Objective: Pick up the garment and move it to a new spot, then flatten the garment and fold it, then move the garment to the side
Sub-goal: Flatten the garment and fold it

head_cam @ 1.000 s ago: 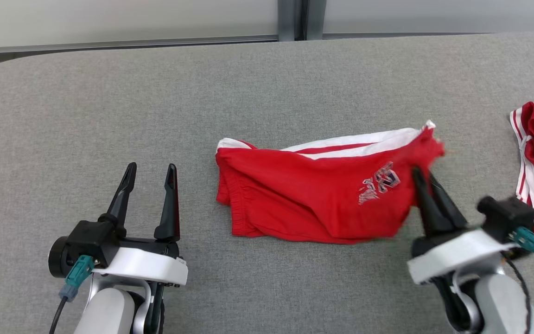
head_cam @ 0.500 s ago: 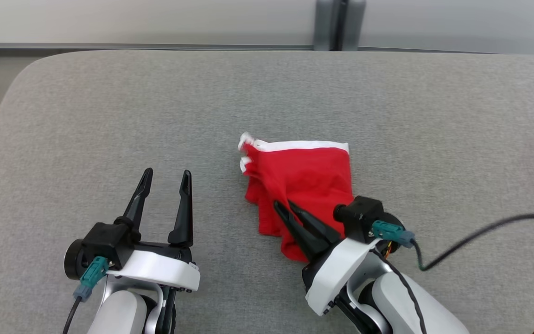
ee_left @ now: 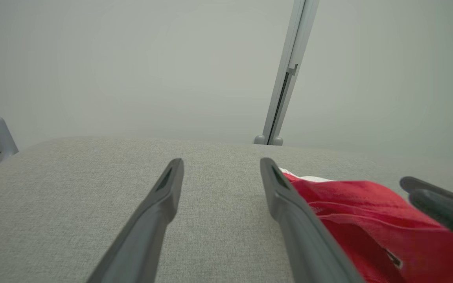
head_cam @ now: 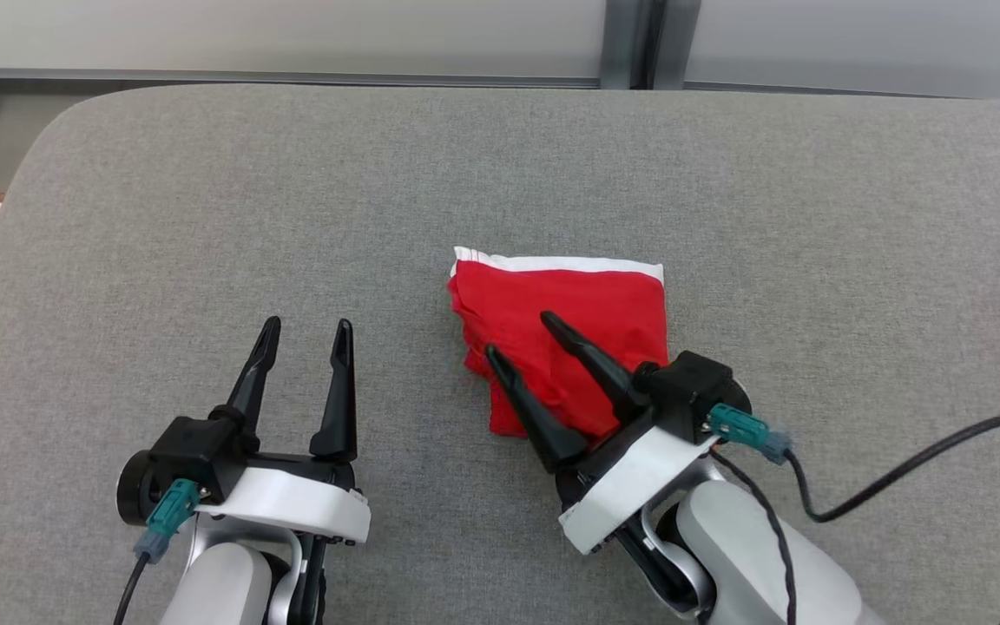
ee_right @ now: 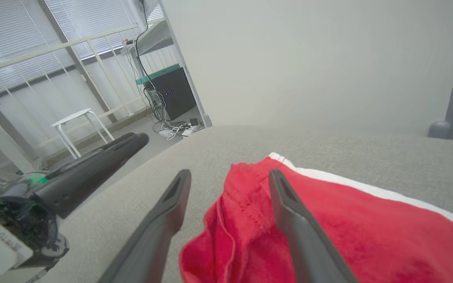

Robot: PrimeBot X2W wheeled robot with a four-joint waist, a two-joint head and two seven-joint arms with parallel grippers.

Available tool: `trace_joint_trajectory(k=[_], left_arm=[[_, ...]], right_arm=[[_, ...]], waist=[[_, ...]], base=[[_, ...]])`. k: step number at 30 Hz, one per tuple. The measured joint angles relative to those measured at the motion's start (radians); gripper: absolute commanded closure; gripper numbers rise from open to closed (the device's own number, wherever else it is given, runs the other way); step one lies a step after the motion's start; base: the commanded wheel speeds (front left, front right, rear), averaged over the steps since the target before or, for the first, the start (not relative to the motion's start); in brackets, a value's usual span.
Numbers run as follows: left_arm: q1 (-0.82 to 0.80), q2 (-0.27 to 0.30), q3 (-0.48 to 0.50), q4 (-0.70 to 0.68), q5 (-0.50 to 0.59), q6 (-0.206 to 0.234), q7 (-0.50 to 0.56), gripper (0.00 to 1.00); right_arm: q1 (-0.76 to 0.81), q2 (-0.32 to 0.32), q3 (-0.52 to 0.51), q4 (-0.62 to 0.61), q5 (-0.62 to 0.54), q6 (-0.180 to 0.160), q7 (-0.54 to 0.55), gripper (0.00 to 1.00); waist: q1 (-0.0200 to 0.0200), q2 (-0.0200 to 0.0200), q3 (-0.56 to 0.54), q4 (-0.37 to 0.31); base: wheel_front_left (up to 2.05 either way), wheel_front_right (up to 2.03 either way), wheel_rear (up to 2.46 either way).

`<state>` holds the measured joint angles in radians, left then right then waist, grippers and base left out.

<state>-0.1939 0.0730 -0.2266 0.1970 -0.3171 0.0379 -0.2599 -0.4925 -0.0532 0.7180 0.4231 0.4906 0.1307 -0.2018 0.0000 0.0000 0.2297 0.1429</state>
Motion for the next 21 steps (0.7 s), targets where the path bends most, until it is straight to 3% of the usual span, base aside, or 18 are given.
trace_joint_trajectory(k=[4, 11, 21], left_arm=[[-0.005, 0.01, 0.008, -0.003, 0.01, 0.005, 0.0, 0.0], [0.004, 0.035, 0.024, -0.018, 0.023, 0.016, -0.001, 0.0], [0.053, 0.065, 0.036, -0.044, 0.034, 0.032, -0.002, 0.0]], right_arm=[[0.005, -0.024, -0.092, -0.047, -0.021, 0.0, -0.038, 0.0], [0.122, -0.099, -0.357, -0.139, -0.083, 0.0, -0.052, 0.0], [0.326, -0.142, -0.609, -0.262, -0.187, 0.0, 0.034, 0.0]], waist=[[0.0, 0.0, -0.006, -0.015], [0.0, 0.0, -0.024, -0.047], [0.0, 0.0, -0.06, -0.083]], base=[[0.0, 0.0, 0.0], [0.0, 0.0, 0.0], [0.0, 0.0, 0.0]])
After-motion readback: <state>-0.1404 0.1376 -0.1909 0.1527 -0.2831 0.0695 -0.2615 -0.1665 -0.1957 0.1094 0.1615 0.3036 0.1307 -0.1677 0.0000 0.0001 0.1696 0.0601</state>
